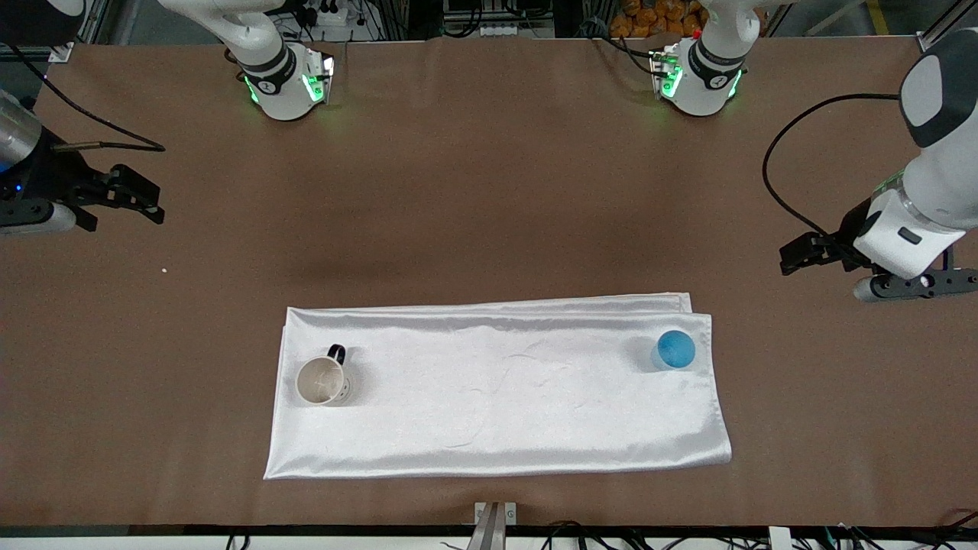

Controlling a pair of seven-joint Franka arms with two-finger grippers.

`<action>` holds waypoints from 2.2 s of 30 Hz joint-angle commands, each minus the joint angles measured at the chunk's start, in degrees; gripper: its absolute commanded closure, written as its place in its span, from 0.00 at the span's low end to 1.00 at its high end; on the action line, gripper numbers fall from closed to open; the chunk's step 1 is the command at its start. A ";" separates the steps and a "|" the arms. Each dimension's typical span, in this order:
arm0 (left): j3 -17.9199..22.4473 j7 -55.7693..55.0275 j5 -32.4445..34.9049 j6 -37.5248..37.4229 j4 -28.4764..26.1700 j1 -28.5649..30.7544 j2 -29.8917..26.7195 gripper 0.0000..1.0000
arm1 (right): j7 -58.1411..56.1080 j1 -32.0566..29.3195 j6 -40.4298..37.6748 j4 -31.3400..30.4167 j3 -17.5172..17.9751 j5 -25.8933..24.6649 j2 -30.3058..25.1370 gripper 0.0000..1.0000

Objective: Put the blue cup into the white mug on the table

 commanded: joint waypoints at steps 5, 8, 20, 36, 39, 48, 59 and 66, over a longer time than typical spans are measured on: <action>-0.36 -1.05 0.48 6.22 -4.50 -0.42 1.48 0.00 | 0.35 -0.21 -0.15 -0.10 0.18 0.37 -0.66 0.00; -0.36 -1.05 0.74 7.28 -4.59 -0.68 3.07 0.00 | 0.35 -0.21 -0.15 -0.10 0.18 0.37 -0.66 0.00; -0.36 -1.14 1.01 14.48 -7.39 -0.59 6.68 0.00 | 0.35 -0.21 -0.15 -0.19 0.18 0.37 -0.66 0.00; -0.62 -2.01 1.01 24.15 -14.78 -1.55 7.03 0.00 | 0.35 -0.21 -0.15 -0.37 0.18 0.37 -0.57 0.00; -0.54 -3.59 1.01 24.86 -15.05 -3.05 7.46 0.00 | 0.35 -0.21 -0.15 -0.45 0.18 0.37 -0.57 0.00; -0.45 -8.17 3.81 26.53 -12.07 -5.51 13.26 0.00 | 0.35 -0.21 -0.06 -0.54 0.18 0.37 -0.40 0.00; -0.18 -8.26 6.10 26.71 -6.18 -5.25 18.71 0.00 | 0.35 -0.21 -0.06 -0.63 0.10 0.37 -0.31 0.00; -0.09 -8.34 6.02 27.14 -3.97 -5.25 21.97 0.00 | 0.35 -0.12 -0.06 -0.63 0.18 0.37 -0.22 0.00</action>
